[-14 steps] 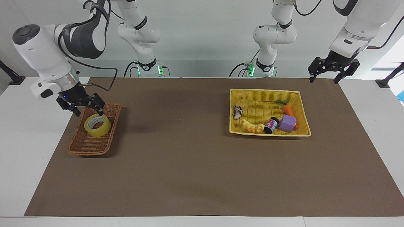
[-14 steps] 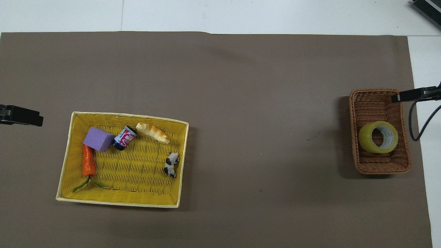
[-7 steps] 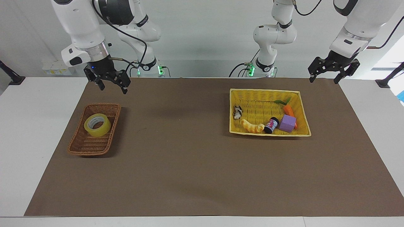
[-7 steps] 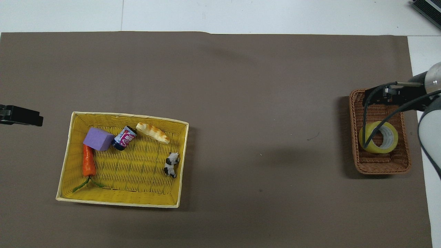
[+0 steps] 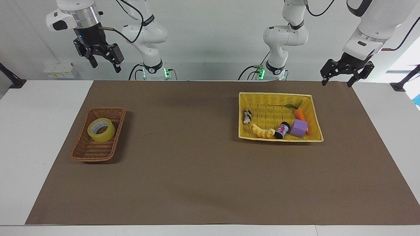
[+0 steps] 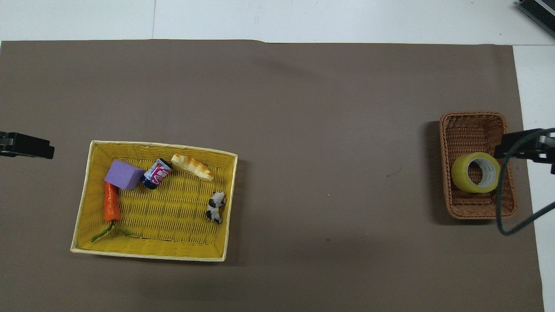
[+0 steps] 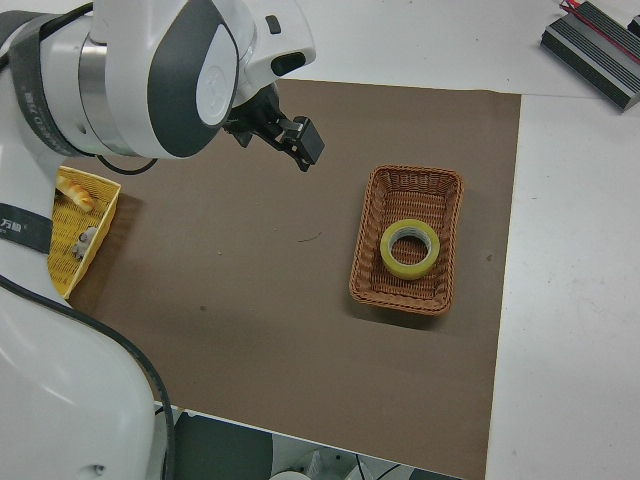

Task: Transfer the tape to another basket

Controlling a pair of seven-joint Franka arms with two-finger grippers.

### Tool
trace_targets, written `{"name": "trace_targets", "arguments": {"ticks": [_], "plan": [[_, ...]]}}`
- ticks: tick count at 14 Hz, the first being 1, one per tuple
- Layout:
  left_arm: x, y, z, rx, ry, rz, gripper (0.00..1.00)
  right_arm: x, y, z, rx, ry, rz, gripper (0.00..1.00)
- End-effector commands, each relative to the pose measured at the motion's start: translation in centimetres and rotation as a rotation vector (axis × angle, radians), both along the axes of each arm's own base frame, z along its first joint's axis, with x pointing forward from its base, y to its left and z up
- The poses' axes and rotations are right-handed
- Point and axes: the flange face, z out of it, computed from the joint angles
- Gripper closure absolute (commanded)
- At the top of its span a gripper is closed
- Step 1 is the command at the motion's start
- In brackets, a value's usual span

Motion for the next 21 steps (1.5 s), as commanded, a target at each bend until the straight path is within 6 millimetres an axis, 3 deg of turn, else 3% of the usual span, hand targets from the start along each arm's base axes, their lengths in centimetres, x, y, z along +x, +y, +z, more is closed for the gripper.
{"name": "trace_targets", "arguments": {"ticks": [1,4,10,16,21], "plan": [[-0.4,0.2,0.6,-0.014,0.005,0.001,0.00,-1.6,-0.9,-1.8,0.015,0.058,0.036,0.00],[-0.4,0.2,0.6,-0.014,0.004,0.001,0.00,-0.9,0.4,-2.6,0.012,0.030,0.056,0.00],[-0.4,0.2,0.6,-0.014,0.005,0.001,0.00,1.2,-0.5,-2.7,0.007,0.031,0.129,0.00],[-0.4,0.2,0.6,-0.014,0.005,0.001,0.00,1.0,-0.1,-2.7,0.006,0.030,0.143,0.00],[-0.4,0.3,0.6,-0.014,0.005,0.003,0.00,0.3,-0.6,-3.6,0.009,0.057,0.257,0.00]]}}
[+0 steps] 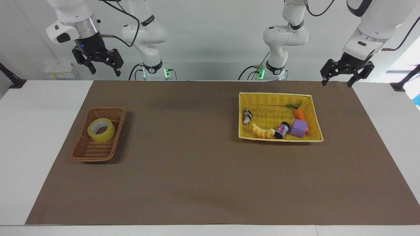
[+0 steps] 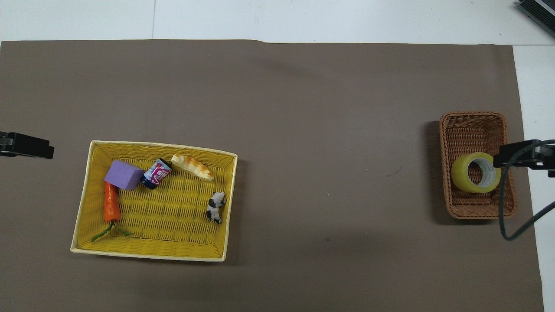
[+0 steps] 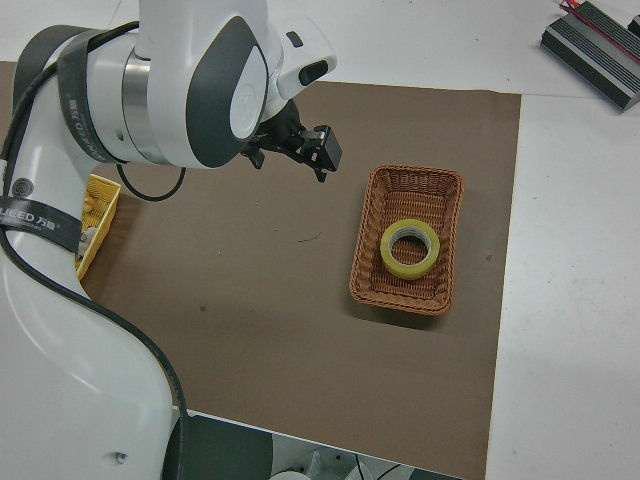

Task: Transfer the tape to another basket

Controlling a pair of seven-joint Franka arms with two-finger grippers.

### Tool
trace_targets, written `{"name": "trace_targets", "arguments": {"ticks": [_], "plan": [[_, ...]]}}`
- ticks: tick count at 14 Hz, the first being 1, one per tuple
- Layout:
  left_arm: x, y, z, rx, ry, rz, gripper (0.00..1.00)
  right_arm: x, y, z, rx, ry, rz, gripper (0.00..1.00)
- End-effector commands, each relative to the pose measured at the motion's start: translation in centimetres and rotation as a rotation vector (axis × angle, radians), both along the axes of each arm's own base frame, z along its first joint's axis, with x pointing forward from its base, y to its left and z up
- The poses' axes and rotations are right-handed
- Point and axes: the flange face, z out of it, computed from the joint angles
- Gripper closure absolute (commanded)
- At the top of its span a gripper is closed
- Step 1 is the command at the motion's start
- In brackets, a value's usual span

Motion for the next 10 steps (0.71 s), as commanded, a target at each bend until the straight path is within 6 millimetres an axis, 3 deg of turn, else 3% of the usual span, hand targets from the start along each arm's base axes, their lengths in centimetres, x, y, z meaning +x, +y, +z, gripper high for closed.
{"name": "trace_targets", "arguments": {"ticks": [1,10], "plan": [[-0.39,0.16,0.57,-0.014,0.004,0.001,0.00,-0.45,-0.39,-0.20,0.009,0.009,0.034,0.00],[-0.39,0.16,0.57,-0.014,0.004,0.001,0.00,-0.52,0.01,-0.15,0.011,0.011,0.032,0.00]]}}
